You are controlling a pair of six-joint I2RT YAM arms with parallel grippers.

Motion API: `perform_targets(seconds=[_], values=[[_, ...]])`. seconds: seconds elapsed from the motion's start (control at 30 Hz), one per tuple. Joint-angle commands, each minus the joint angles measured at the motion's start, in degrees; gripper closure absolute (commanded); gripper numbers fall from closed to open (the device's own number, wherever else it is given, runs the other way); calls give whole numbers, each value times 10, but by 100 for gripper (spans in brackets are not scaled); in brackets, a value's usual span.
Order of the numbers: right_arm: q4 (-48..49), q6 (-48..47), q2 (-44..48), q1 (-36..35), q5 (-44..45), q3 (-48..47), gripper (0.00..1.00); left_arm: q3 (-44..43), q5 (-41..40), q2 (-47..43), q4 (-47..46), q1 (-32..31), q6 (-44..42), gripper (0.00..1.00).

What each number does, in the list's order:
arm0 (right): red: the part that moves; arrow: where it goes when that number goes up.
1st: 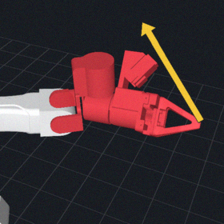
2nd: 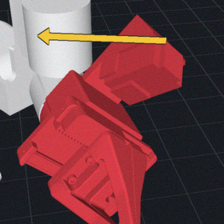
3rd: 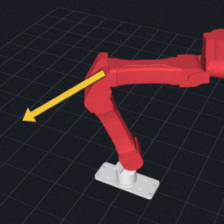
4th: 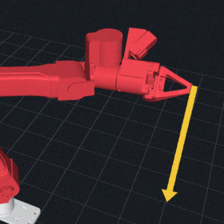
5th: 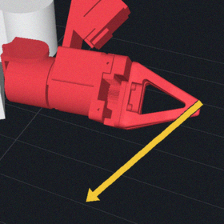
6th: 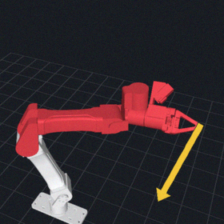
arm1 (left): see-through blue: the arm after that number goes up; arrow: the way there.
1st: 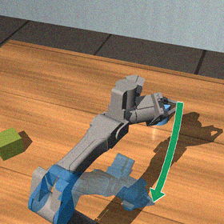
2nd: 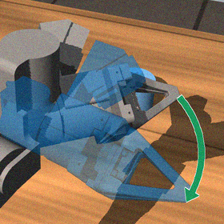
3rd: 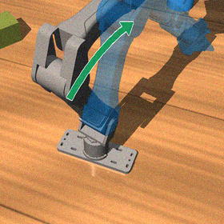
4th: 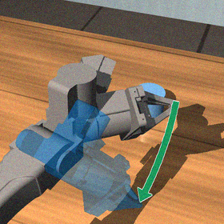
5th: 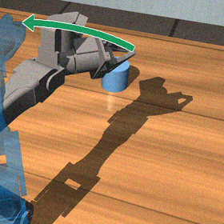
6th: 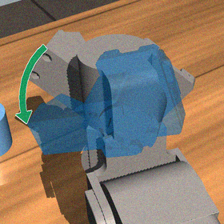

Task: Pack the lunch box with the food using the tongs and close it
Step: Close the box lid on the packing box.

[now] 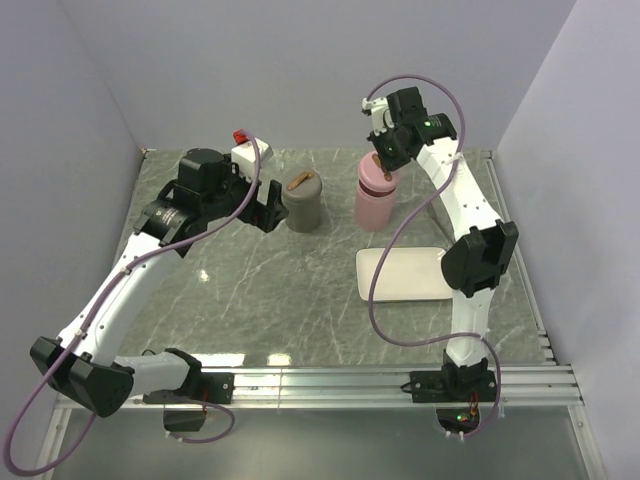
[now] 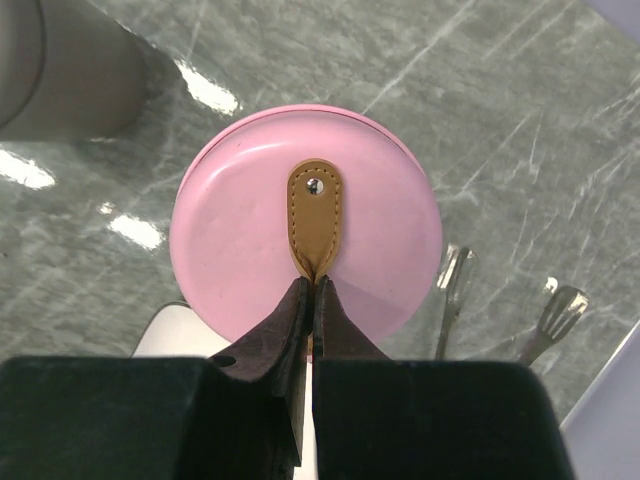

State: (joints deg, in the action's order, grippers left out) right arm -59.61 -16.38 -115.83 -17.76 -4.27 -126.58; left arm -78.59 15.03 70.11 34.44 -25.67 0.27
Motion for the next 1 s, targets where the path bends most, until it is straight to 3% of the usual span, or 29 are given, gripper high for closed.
perform_targets(seconds=[0.0,0.97], values=[[-16,-28,-3,-3,16,-38,100,3,-8,-1,3,4,4,1],[-33,-37,-60,-5,-25,-31,100,15,-3,9,-6,4,-6,1]])
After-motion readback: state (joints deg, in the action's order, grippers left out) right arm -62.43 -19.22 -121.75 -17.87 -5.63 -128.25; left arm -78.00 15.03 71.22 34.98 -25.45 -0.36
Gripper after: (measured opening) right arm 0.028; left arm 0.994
